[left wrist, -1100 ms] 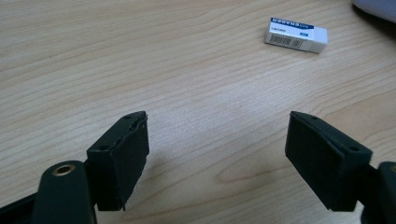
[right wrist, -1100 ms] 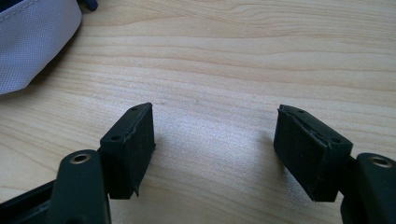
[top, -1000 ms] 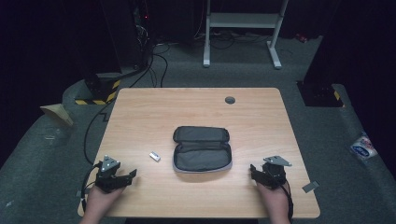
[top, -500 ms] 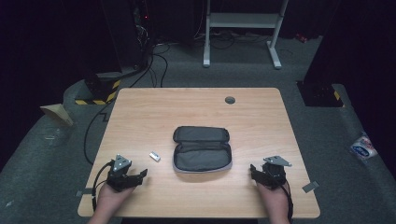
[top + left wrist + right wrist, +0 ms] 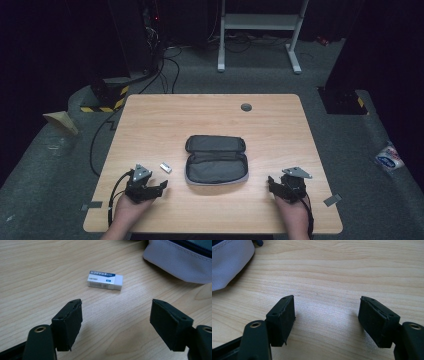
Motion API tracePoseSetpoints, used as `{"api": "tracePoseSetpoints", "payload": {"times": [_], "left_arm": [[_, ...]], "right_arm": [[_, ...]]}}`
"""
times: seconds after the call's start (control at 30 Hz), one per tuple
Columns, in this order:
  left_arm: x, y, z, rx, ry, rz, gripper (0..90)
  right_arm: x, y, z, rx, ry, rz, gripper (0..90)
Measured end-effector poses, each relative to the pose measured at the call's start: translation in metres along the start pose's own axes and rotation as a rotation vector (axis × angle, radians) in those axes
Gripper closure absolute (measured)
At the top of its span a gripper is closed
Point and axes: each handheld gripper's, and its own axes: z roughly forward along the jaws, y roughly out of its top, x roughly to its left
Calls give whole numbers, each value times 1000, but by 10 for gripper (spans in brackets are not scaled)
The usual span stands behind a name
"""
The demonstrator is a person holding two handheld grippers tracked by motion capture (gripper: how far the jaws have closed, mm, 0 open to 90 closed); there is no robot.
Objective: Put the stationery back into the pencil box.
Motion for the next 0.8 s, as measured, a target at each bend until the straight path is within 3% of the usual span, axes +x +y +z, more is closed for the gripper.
{"api": "tracePoseSetpoints", "payload": {"times": [0.33,0.47,0.63,0.8], "left_arm": [[1,9,12,-9,7,-31,307],[1,12,16,-26,-12,-58,327],[1,15,27,-13,-4,-72,338],[0,21,34,-9,16,-56,355]], "right_arm": [[0,0,0,0,-1,2,295],[0,0,0,-1,1,1,299],[0,0,0,-1,-2,5,307],[0,0,0,-1,-2,6,310]]}}
